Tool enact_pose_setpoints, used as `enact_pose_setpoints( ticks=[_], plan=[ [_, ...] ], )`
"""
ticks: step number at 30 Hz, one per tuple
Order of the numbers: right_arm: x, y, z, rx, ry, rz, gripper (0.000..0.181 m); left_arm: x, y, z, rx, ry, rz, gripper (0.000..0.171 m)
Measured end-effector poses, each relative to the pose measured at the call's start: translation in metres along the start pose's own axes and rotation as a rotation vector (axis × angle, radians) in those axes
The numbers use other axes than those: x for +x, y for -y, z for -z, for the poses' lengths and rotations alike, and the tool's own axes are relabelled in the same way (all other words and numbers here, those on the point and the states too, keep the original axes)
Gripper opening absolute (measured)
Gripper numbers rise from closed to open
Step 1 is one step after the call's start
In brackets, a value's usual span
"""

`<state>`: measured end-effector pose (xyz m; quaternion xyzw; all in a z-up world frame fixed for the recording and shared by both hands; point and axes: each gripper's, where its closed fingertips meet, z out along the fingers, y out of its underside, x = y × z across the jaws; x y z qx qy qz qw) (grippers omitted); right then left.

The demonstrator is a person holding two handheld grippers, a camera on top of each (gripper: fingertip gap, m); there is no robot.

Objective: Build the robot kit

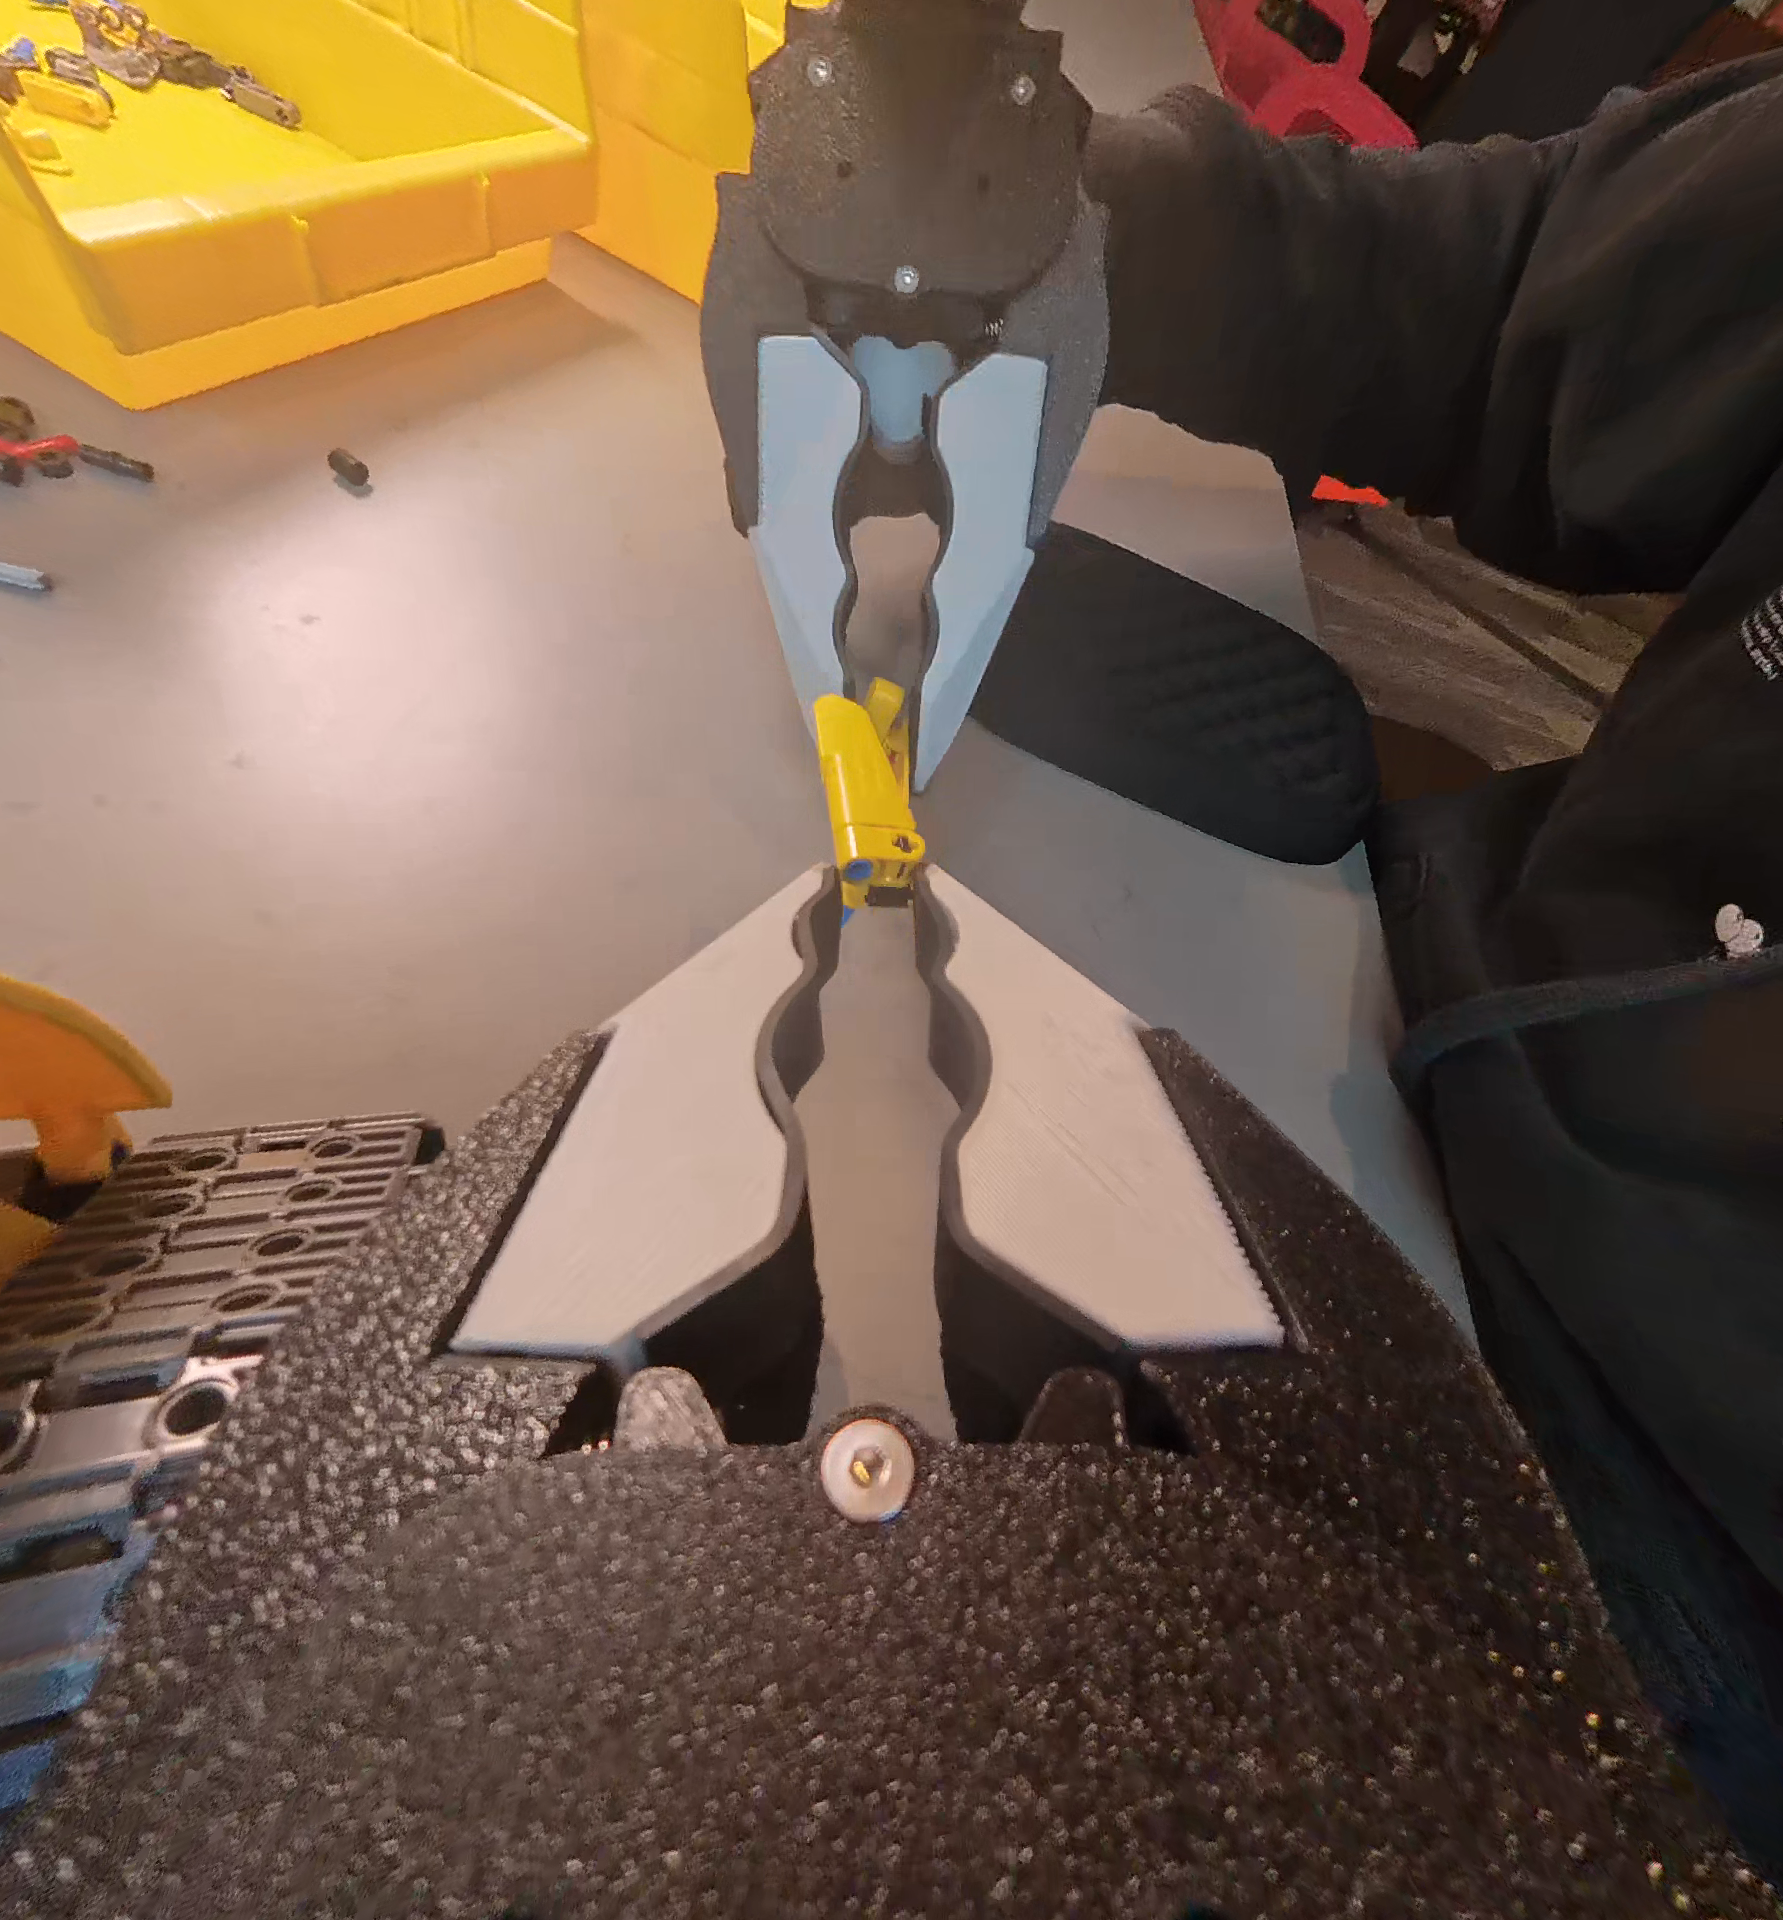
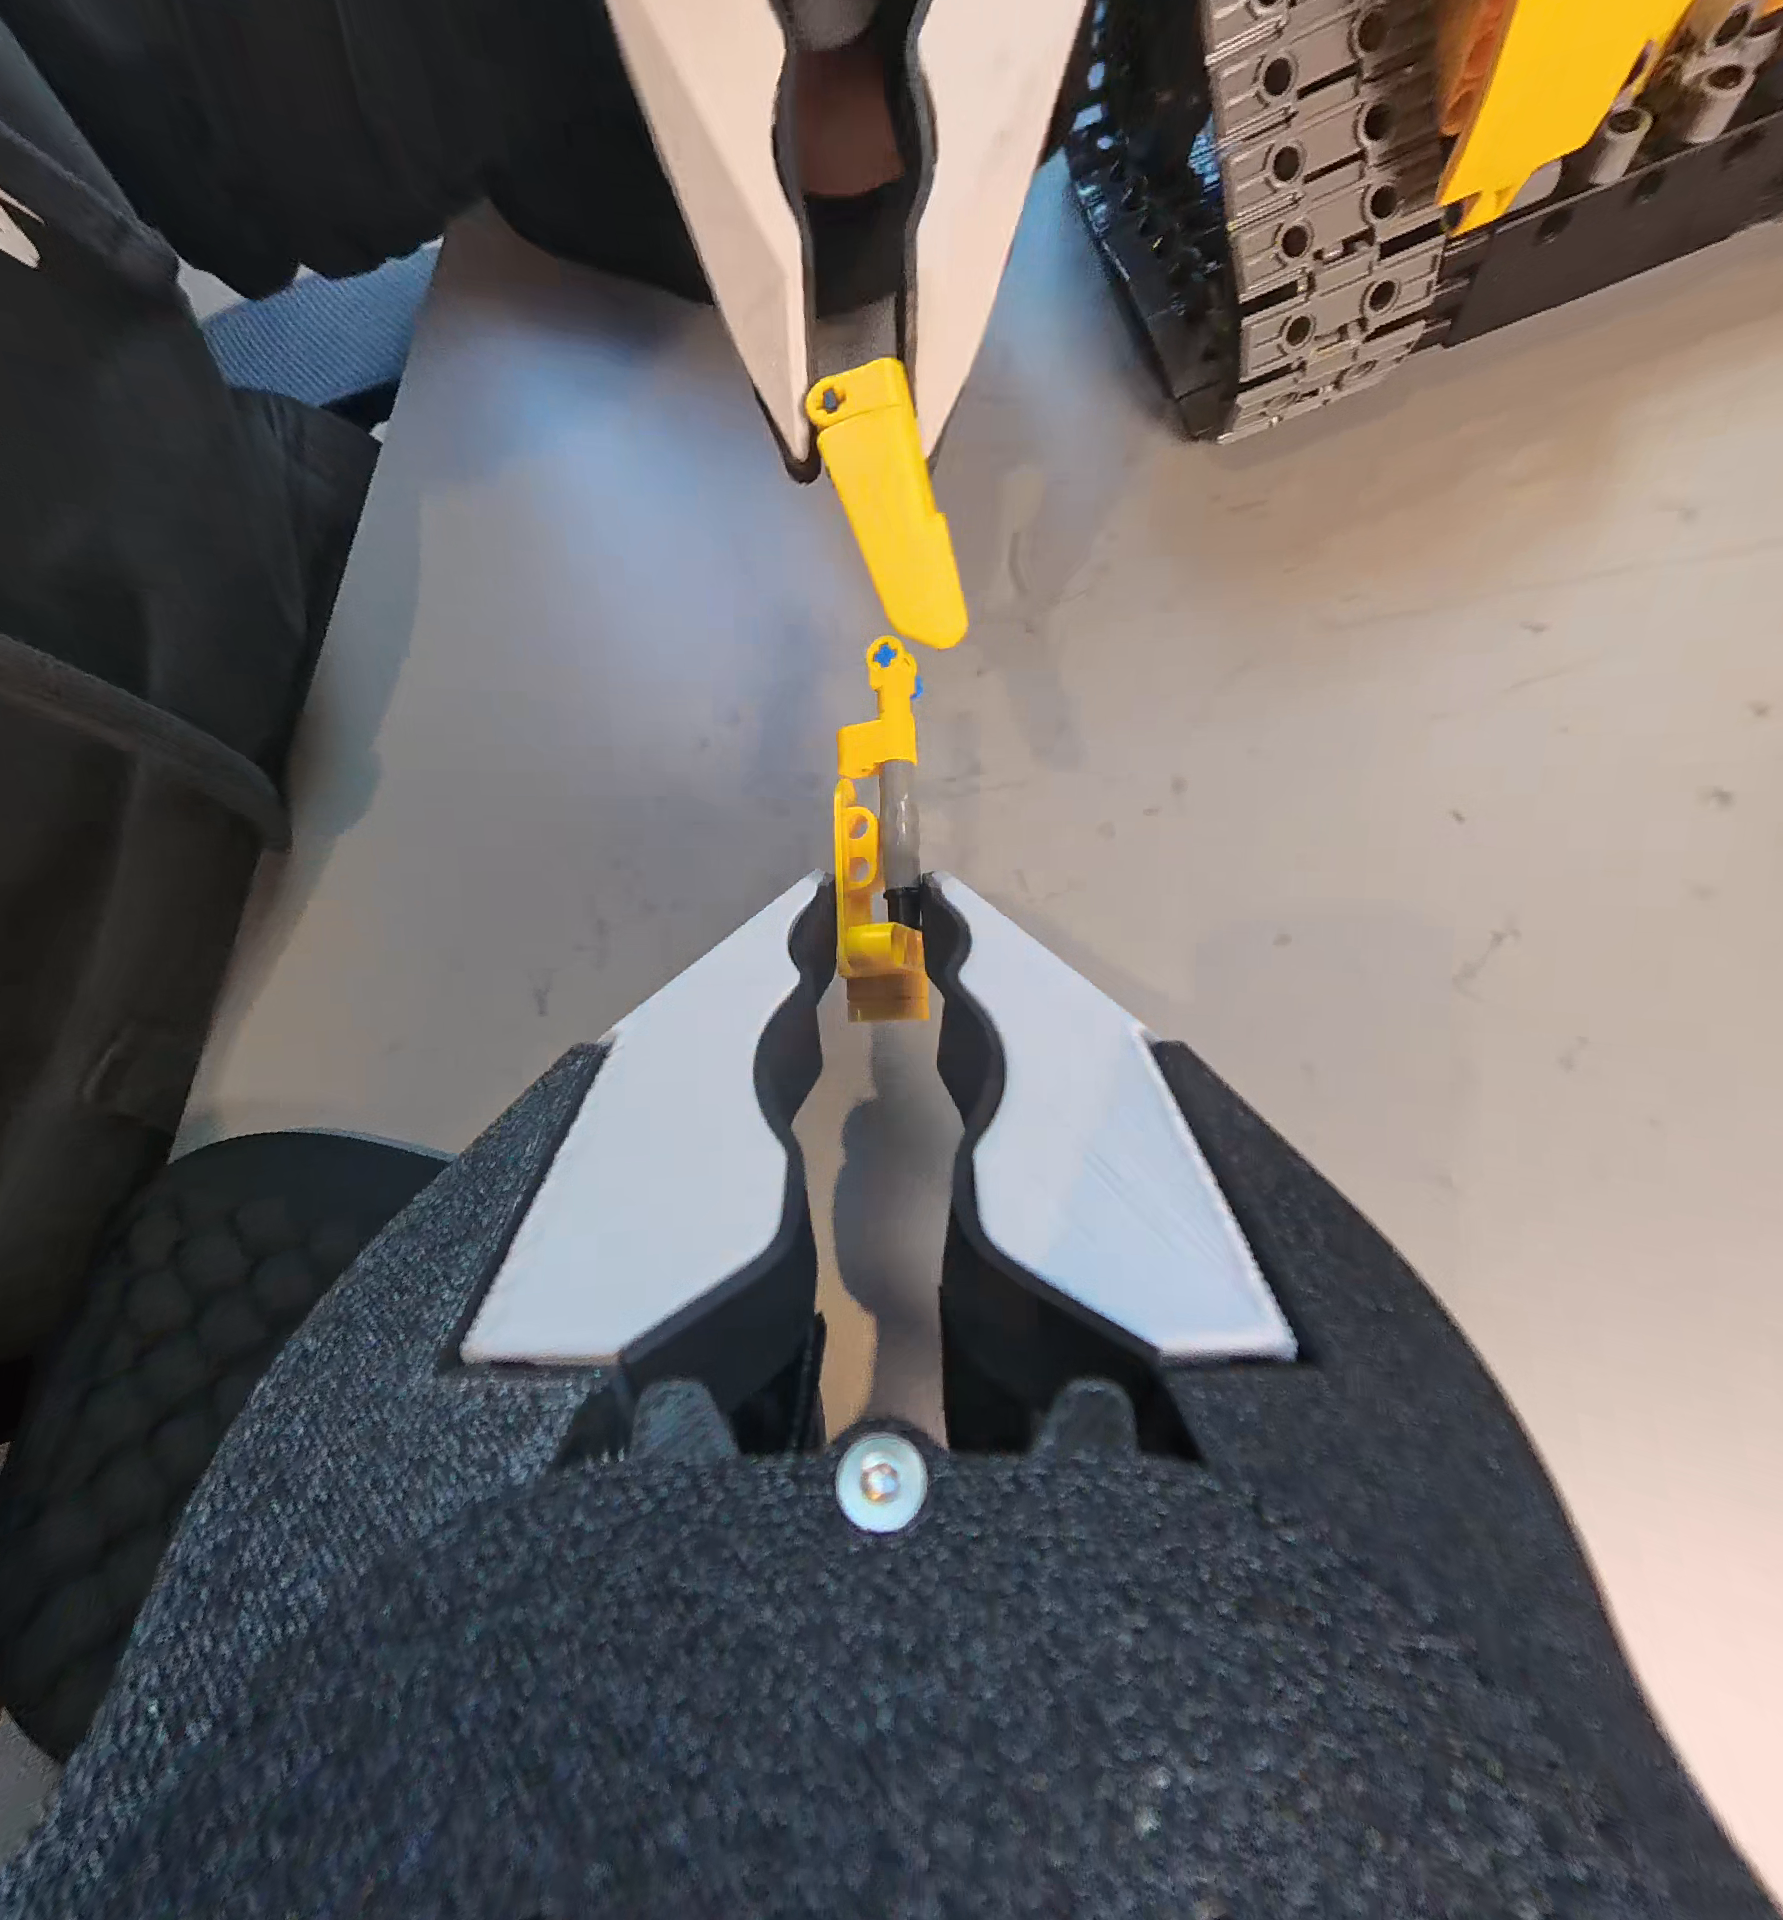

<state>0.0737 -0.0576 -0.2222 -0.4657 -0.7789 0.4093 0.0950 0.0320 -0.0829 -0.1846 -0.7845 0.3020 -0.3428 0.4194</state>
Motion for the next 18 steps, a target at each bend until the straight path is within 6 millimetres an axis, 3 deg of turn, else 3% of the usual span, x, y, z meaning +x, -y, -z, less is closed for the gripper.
enact_pose_setpoints(
  ticks=[10, 18],
  plan=[
    [-0.008, 0.007, -0.016, 0.066, 0.073, -0.05, 0.016, 0.0, -0.01, -0.007, -0.055, -0.041, 0.038, 0.013],
    [-0.007, 0.013, -0.01, 0.11, 0.161, -0.142, 0.016, 0.001, -0.012, -0.008, -0.066, -0.095, 0.098, 0.012]
  ],
)
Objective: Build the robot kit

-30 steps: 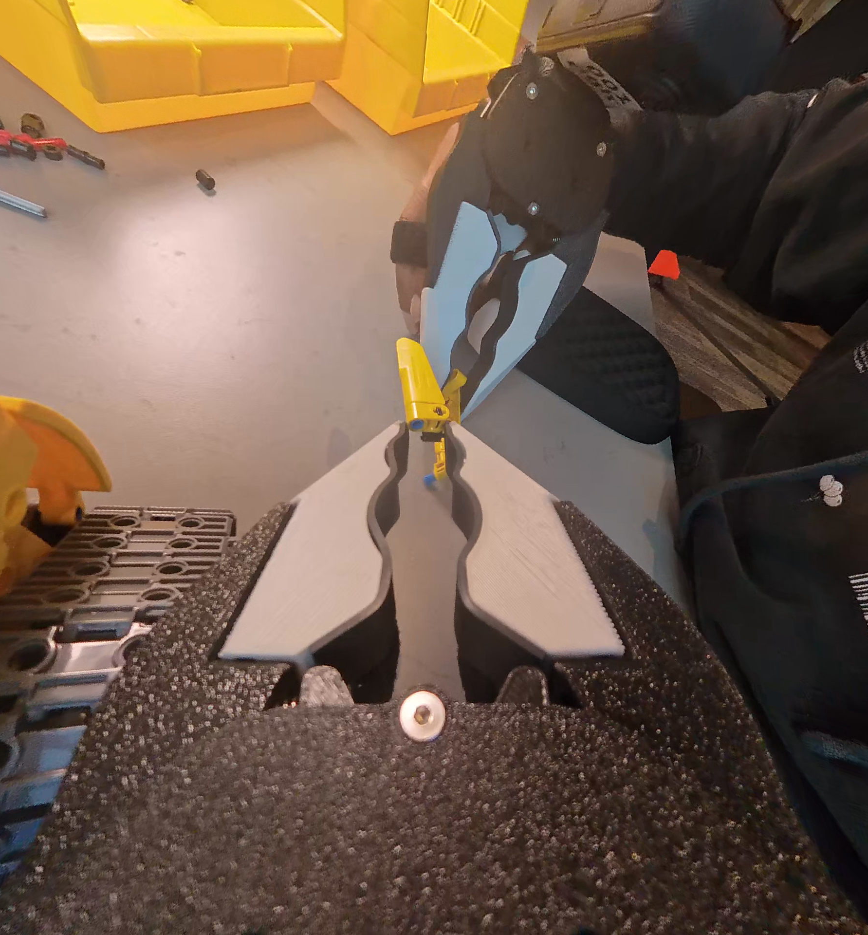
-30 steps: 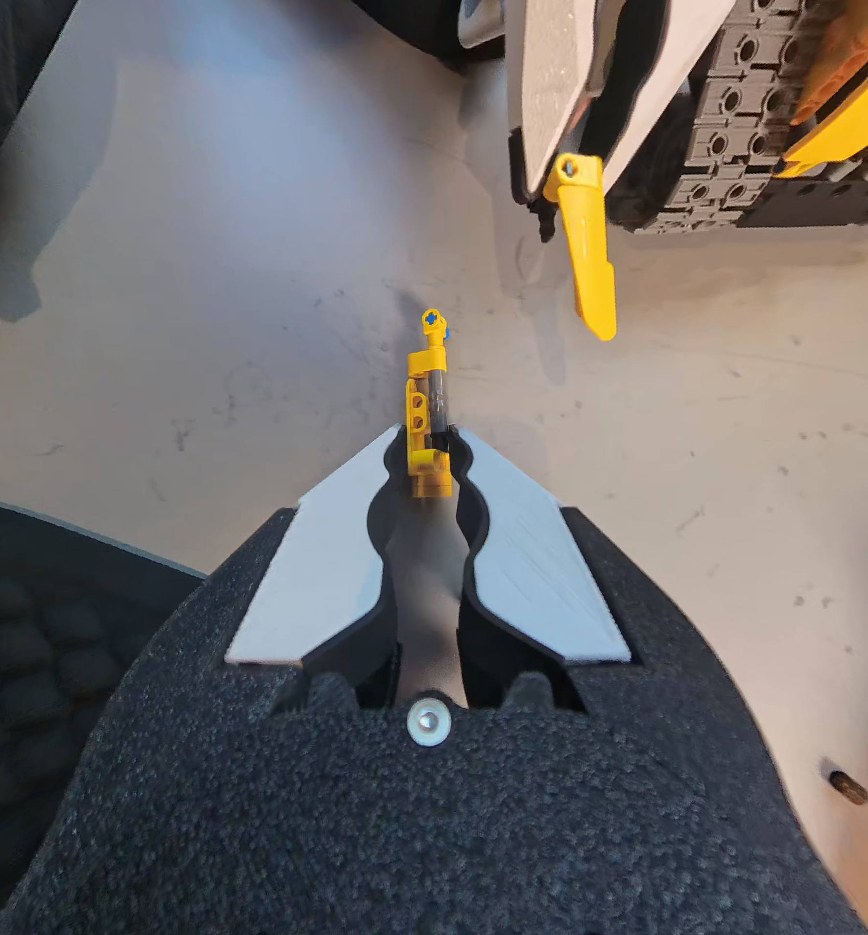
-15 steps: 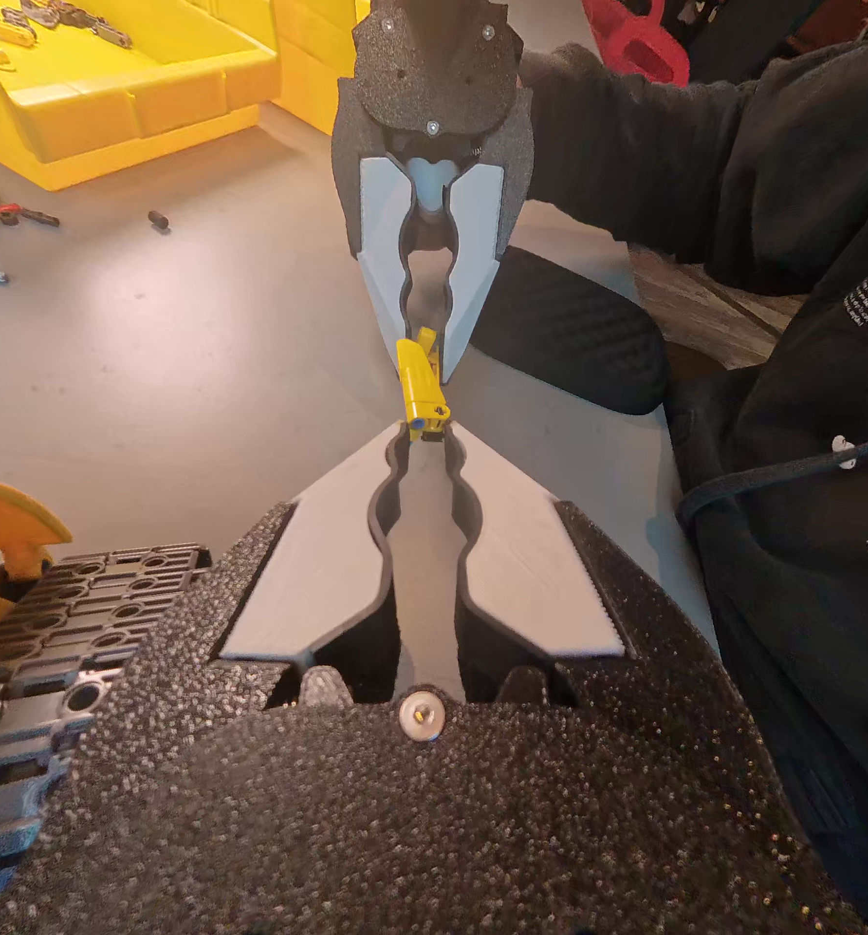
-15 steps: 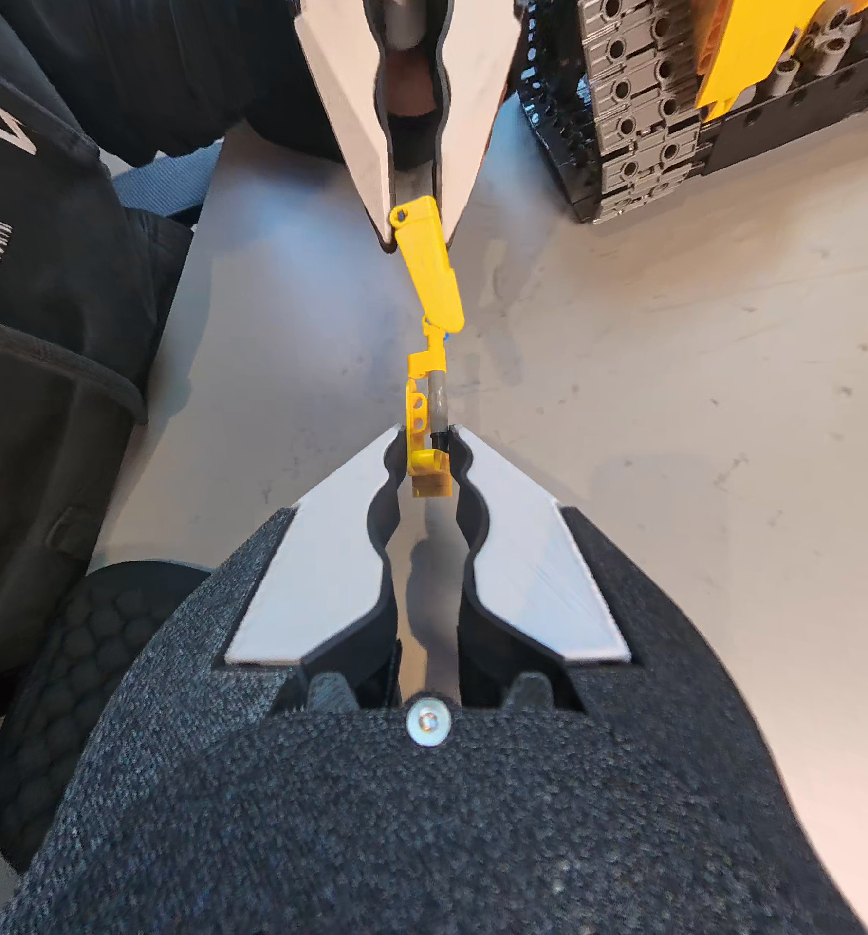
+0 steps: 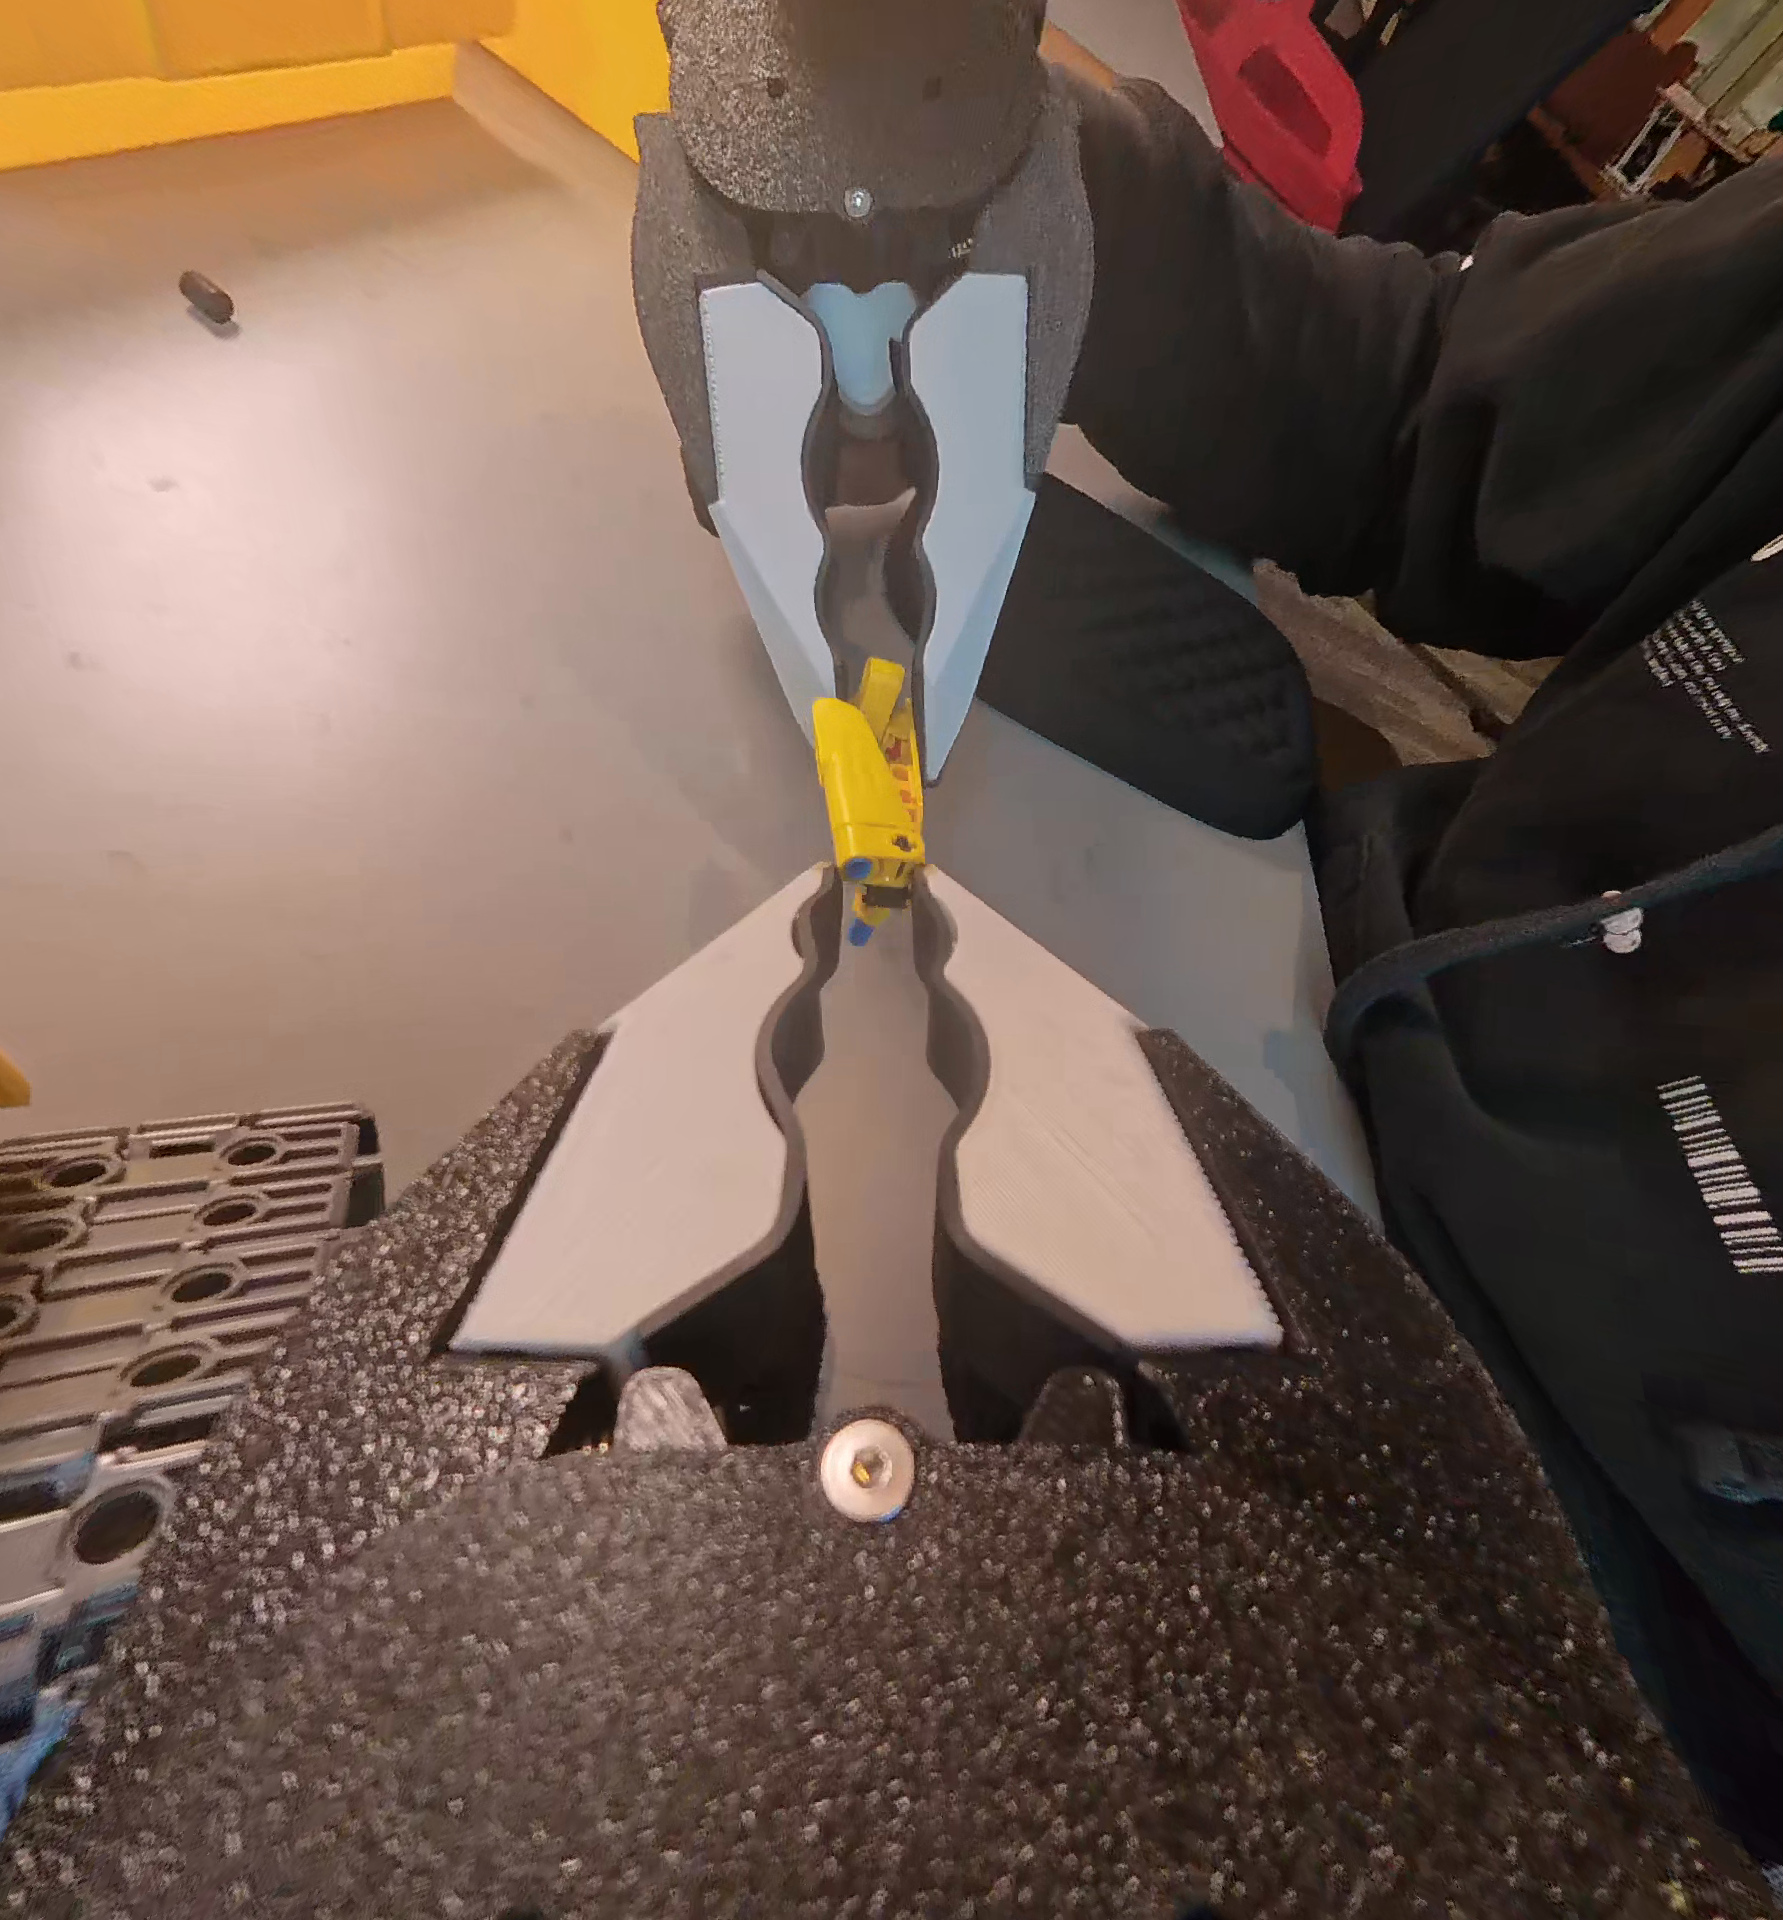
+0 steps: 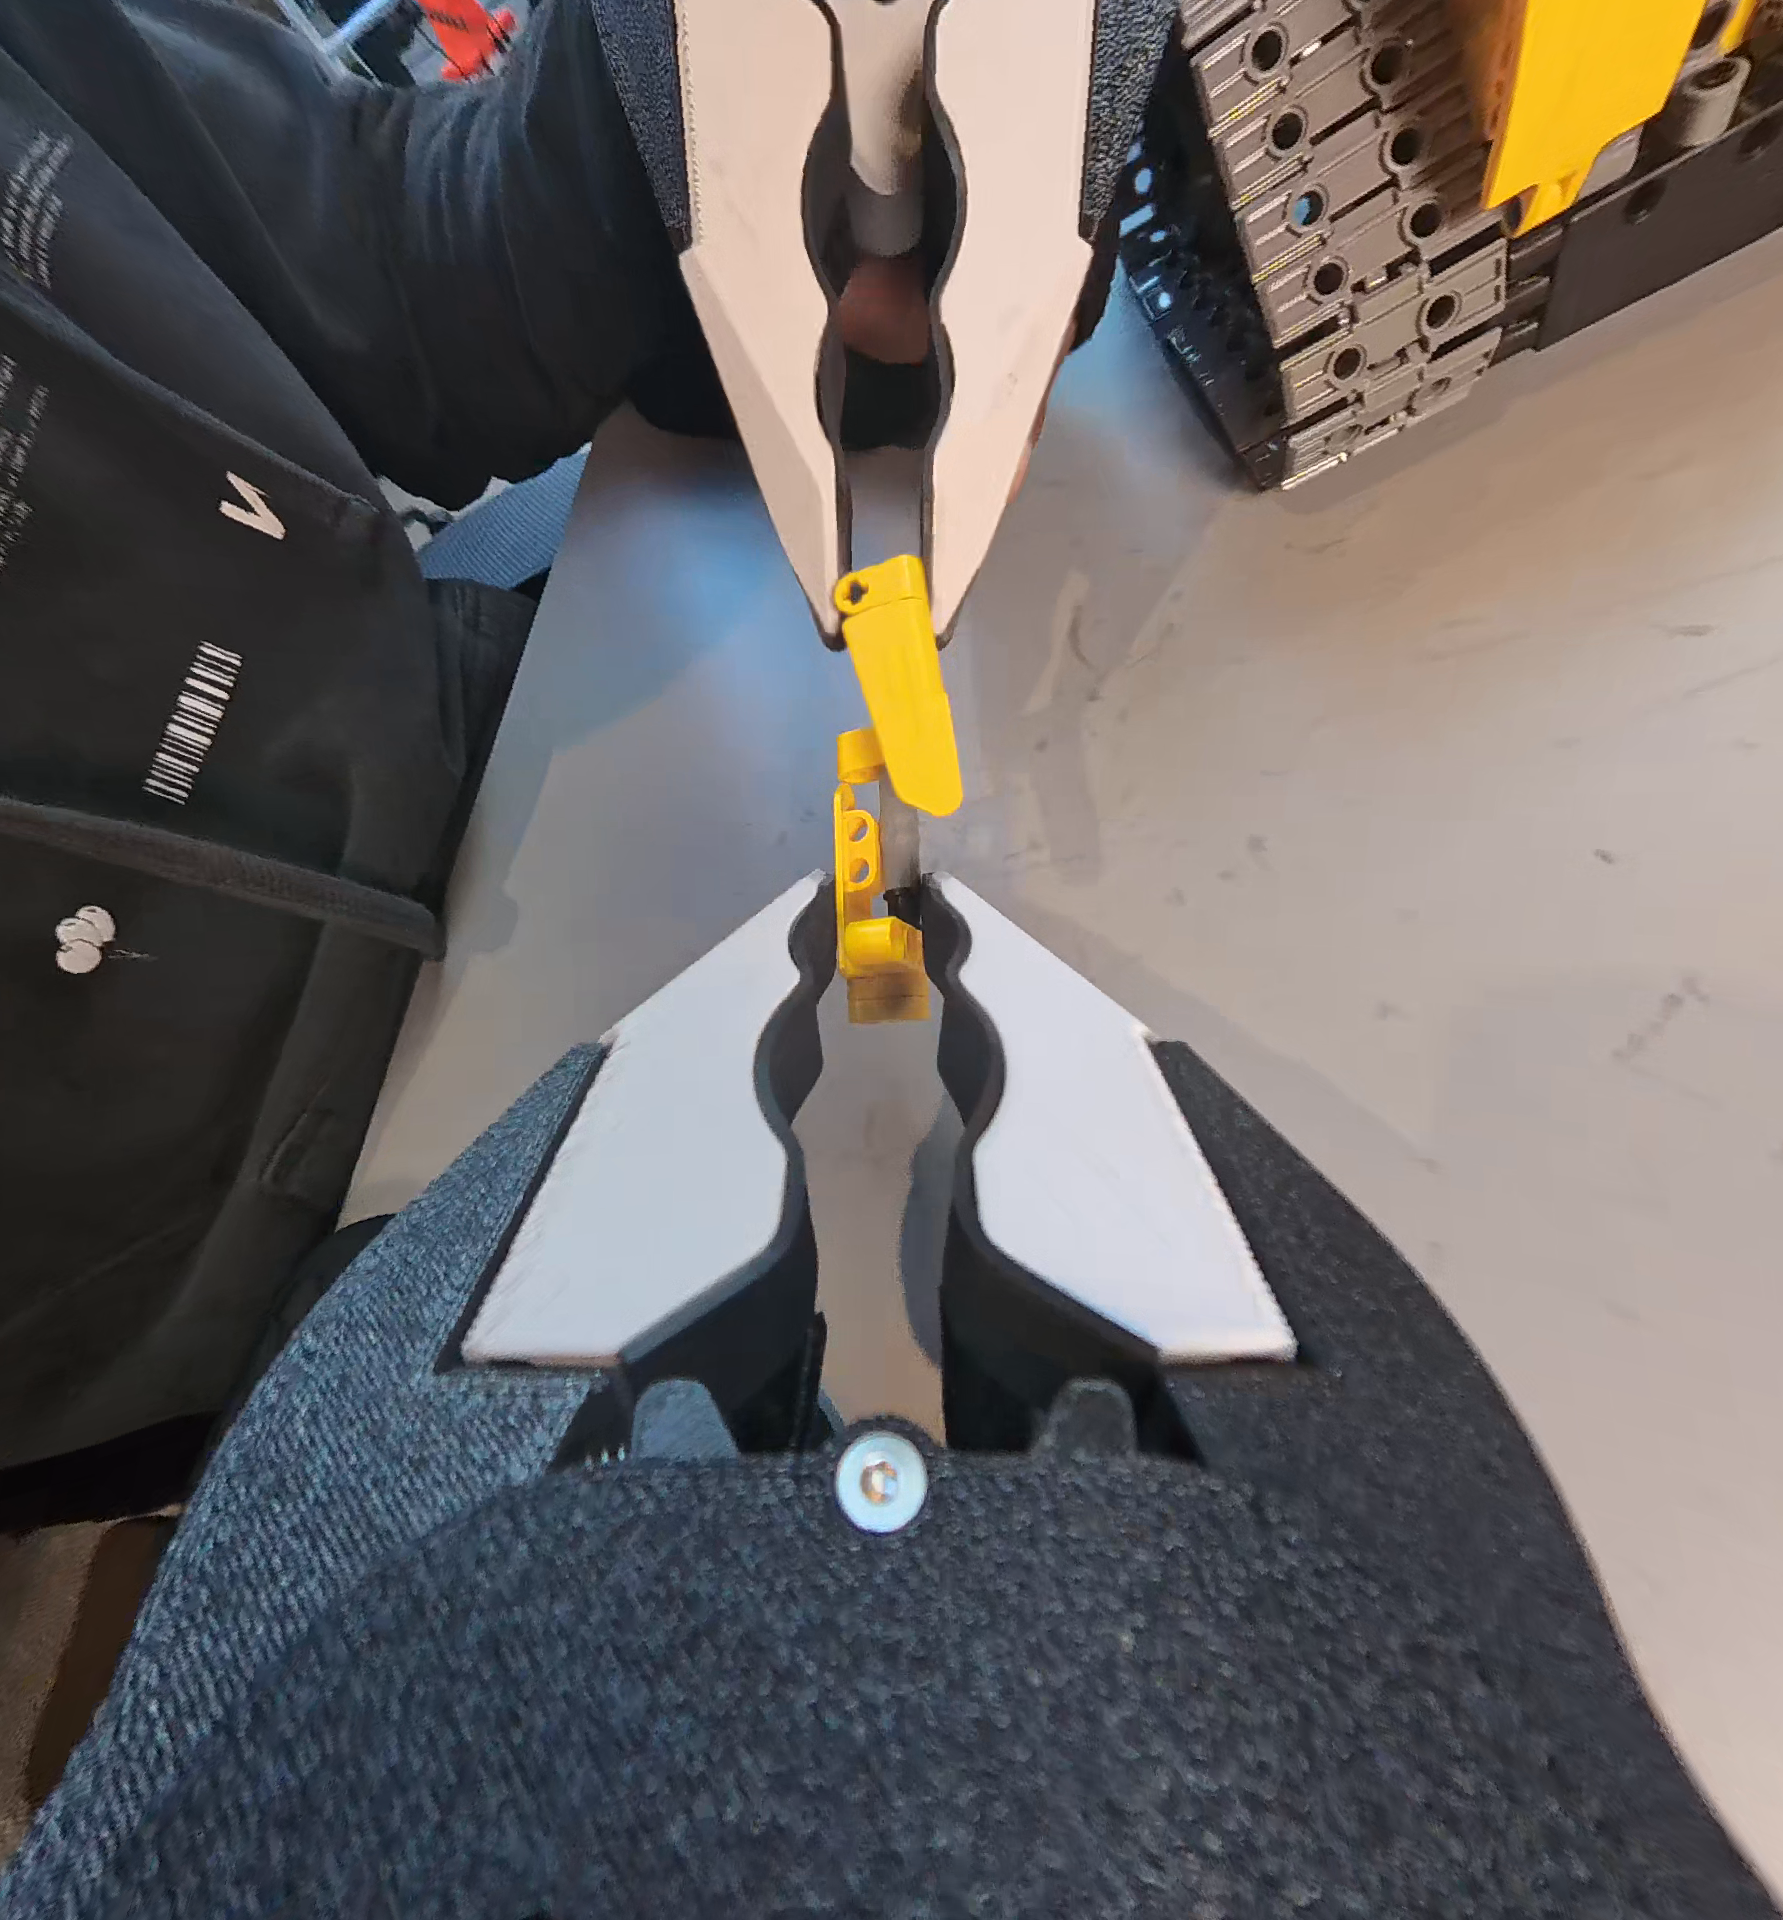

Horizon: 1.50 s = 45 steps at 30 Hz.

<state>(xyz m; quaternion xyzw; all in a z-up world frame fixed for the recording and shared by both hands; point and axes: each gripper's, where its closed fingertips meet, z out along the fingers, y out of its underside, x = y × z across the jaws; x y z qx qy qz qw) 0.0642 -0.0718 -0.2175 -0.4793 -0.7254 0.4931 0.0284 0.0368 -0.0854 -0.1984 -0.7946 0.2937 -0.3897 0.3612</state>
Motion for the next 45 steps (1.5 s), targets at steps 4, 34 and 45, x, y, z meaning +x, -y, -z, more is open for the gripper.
enact_pose_setpoints(
  ticks=[4, 34, 45],
  plan=[
    [0.0, 0.006, 0.005, 0.055, 0.04, -0.048, 0.016, 0.005, 0.005, 0.004, 0.039, -0.064, 0.037, 0.012],
    [-0.011, 0.004, 0.005, 0.08, 0.104, -0.235, 0.016, 0.013, 0.005, 0.004, 0.034, -0.124, 0.05, 0.012],
    [-0.012, 0.004, 0.008, 0.096, 0.107, -0.206, 0.016, 0.015, 0.003, 0.002, 0.005, -0.129, 0.035, 0.012]
  ],
)
